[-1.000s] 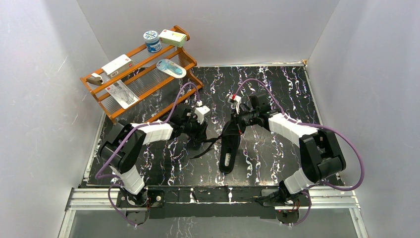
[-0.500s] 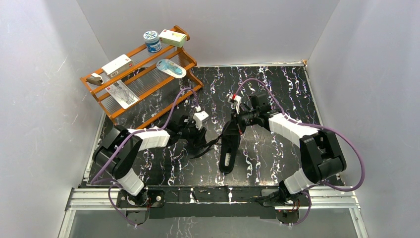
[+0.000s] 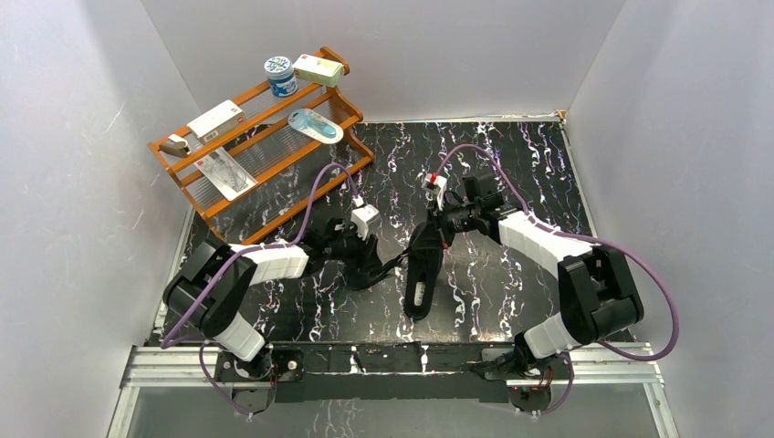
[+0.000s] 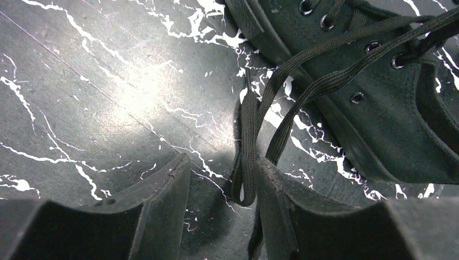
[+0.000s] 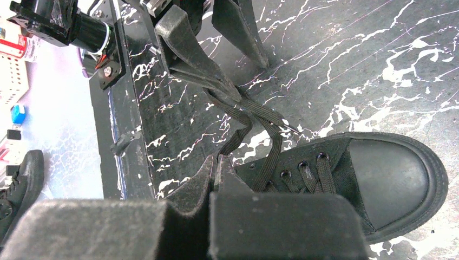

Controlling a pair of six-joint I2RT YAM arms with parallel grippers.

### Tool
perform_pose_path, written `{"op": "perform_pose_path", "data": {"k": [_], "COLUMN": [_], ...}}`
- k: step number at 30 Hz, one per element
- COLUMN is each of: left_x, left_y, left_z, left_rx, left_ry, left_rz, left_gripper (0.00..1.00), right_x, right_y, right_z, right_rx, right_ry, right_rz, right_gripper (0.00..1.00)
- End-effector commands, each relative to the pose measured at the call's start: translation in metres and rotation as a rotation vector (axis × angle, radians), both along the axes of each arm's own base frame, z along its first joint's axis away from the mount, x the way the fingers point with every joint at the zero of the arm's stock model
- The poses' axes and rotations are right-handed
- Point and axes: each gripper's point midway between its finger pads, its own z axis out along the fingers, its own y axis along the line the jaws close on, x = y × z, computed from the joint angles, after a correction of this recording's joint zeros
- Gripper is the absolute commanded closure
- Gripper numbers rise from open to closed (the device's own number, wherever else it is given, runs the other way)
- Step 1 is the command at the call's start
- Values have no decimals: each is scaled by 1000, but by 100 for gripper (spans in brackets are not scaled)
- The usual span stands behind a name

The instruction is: Tie the shoes

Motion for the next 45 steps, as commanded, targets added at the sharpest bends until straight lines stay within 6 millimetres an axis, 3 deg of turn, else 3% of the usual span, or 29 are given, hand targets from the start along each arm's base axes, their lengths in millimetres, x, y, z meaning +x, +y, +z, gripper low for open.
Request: {"op": "perform_pose_path", "data": {"k": [1, 7, 14, 19, 25, 28, 35, 41, 45], "left_x": [2, -14, -14, -9, -13, -11, -10, -48, -76], "left_y": [-10, -11, -3, 2, -1, -3, -4, -25, -55], "left_z": [27, 12, 1, -8, -5, 13, 93, 126, 155], "left_rx": [-81, 24, 84, 154, 163, 139, -40, -159, -245], "left_ry": [-49, -60, -68, -83, -72, -75, -53, 8, 29], "left_rz": [-5, -116, -107, -83, -113, -83, 156, 61, -59], "left_gripper": [55, 60, 66, 82, 100, 100, 100, 100, 100], "right_x": [-6, -6, -4, -2, 1, 4, 17, 23, 27], "right_y": [2, 3, 4, 3, 1, 0, -14, -15, -11], "right_z": [12, 12, 13, 14, 9, 6, -6, -3, 1], "right_rx": [38, 41, 42, 32, 11, -11, -103, -106, -92], "right_ry": [-22, -20, -17, -17, 16, 82, 205, 267, 290], "right_rz": [27, 25, 22, 6, -43, -110, -359, -454, -454], "right_gripper": [100, 100, 100, 100, 100, 100, 100, 100, 100]}}
